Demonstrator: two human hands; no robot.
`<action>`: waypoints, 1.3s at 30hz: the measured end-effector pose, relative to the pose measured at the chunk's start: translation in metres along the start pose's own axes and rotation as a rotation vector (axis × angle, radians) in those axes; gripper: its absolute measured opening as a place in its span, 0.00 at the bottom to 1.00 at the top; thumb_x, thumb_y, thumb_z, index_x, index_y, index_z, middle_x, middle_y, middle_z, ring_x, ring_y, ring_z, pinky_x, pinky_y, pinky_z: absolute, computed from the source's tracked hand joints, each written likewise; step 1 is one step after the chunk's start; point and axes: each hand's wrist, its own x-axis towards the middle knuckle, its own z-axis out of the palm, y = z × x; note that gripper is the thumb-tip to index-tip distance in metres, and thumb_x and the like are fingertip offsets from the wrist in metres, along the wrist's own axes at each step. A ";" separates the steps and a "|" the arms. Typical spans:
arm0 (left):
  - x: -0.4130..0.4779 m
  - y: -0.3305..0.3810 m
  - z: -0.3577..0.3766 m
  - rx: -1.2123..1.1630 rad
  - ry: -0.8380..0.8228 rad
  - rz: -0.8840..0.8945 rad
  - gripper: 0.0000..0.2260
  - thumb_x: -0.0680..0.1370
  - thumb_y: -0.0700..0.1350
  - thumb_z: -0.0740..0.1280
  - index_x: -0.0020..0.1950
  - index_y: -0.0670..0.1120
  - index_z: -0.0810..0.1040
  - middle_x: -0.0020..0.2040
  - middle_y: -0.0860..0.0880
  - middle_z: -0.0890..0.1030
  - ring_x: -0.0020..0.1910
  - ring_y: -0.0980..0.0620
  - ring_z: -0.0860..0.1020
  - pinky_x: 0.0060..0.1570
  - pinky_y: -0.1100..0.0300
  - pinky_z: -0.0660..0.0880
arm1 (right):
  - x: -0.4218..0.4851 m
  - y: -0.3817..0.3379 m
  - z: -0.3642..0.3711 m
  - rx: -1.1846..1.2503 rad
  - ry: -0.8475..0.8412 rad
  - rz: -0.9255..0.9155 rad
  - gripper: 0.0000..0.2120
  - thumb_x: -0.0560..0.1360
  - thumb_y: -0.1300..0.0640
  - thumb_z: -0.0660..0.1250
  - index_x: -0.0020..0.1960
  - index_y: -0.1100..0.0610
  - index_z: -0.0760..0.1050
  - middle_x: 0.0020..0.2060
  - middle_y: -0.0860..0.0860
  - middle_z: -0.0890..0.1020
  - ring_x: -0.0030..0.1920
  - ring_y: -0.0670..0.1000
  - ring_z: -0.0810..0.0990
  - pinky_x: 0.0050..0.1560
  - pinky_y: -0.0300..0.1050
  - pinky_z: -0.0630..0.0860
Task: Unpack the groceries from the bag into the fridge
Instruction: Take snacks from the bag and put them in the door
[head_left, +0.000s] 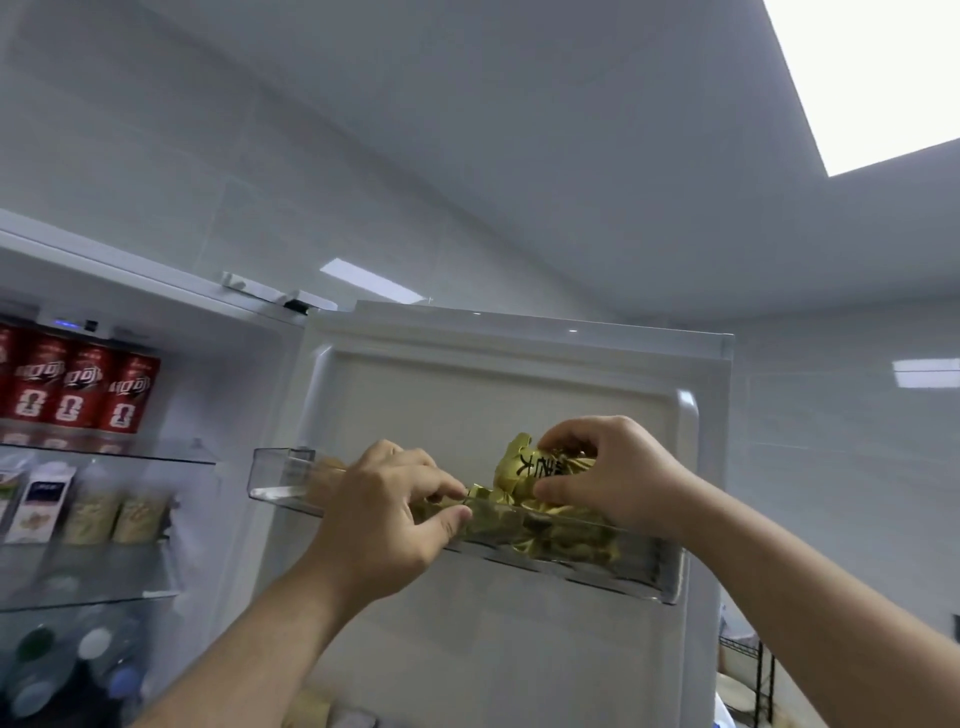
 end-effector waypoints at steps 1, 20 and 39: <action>0.000 0.000 0.001 -0.005 0.004 -0.001 0.14 0.68 0.62 0.66 0.43 0.55 0.85 0.37 0.61 0.78 0.42 0.59 0.71 0.41 0.65 0.68 | 0.002 0.000 0.001 0.002 -0.031 -0.003 0.18 0.64 0.48 0.80 0.52 0.45 0.81 0.46 0.41 0.82 0.47 0.42 0.79 0.50 0.37 0.76; 0.001 -0.003 0.005 -0.037 0.013 0.018 0.12 0.69 0.61 0.67 0.43 0.56 0.84 0.36 0.61 0.78 0.42 0.58 0.72 0.41 0.60 0.71 | 0.010 0.004 0.003 0.055 -0.395 -0.043 0.08 0.76 0.54 0.71 0.55 0.47 0.83 0.47 0.43 0.86 0.47 0.43 0.84 0.54 0.42 0.80; -0.002 0.001 0.009 -0.027 0.058 0.021 0.12 0.69 0.59 0.66 0.41 0.53 0.84 0.35 0.59 0.77 0.42 0.54 0.72 0.43 0.51 0.73 | -0.058 0.040 0.023 -0.120 0.312 -0.242 0.06 0.68 0.51 0.78 0.38 0.49 0.82 0.35 0.41 0.80 0.36 0.44 0.76 0.33 0.32 0.68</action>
